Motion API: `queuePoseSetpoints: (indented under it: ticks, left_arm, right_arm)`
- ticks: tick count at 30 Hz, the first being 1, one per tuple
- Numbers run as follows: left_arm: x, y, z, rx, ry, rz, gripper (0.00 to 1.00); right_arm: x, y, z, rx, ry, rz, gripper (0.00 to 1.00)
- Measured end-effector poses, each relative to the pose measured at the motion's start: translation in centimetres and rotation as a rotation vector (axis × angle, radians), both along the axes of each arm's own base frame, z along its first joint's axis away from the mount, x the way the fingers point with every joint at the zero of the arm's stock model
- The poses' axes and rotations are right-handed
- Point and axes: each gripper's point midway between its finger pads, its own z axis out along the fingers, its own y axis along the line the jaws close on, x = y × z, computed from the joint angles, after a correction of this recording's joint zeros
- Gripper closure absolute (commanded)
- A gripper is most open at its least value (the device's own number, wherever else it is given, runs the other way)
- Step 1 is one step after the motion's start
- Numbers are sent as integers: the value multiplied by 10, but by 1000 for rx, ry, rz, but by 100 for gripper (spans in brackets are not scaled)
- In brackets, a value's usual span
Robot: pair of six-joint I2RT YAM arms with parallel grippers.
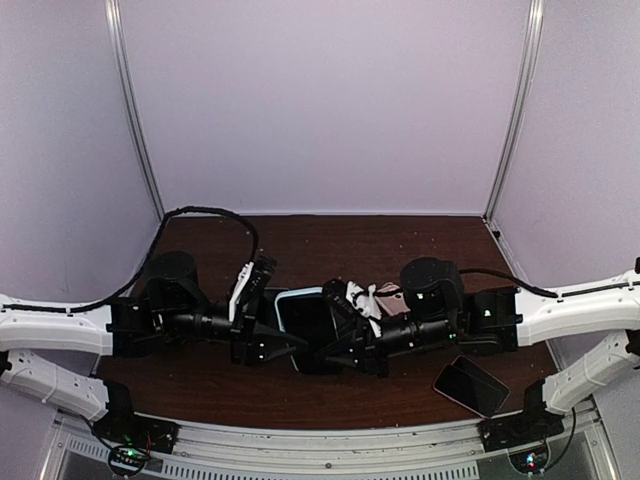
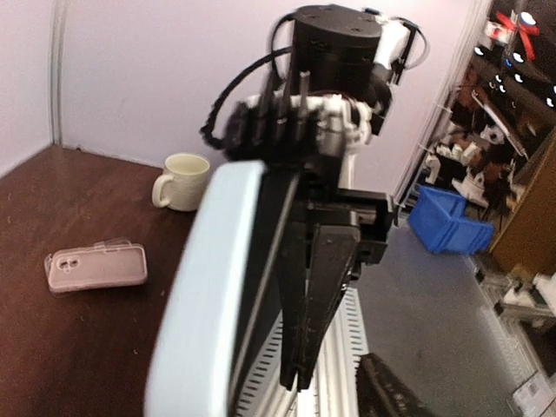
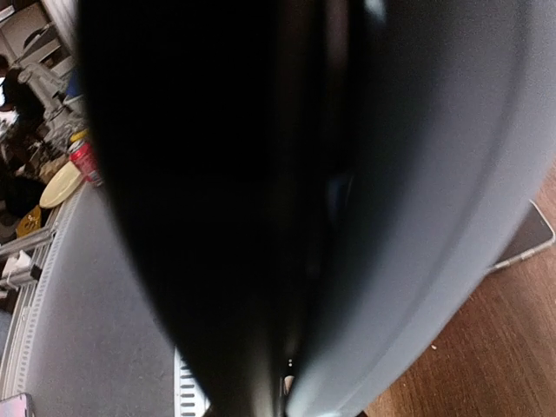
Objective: Put the phone into the phone case
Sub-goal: Pass from the left arm to the right, then place the phone with the phone case at the center of the board.
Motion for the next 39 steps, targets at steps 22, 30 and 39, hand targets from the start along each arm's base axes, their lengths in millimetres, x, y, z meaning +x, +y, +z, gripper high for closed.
queuePoseSetpoints:
  ticks: [22, 30, 39]
  left_arm:
    - [95, 34, -134, 630, 150, 516, 26]
    - [78, 23, -185, 785, 291, 407, 34]
    - [75, -1, -204, 820, 359, 329, 44]
  right_arm:
    - [67, -76, -156, -425, 539, -534, 99]
    - [86, -74, -169, -430, 727, -579, 74]
    - [104, -86, -190, -562, 714, -645, 57]
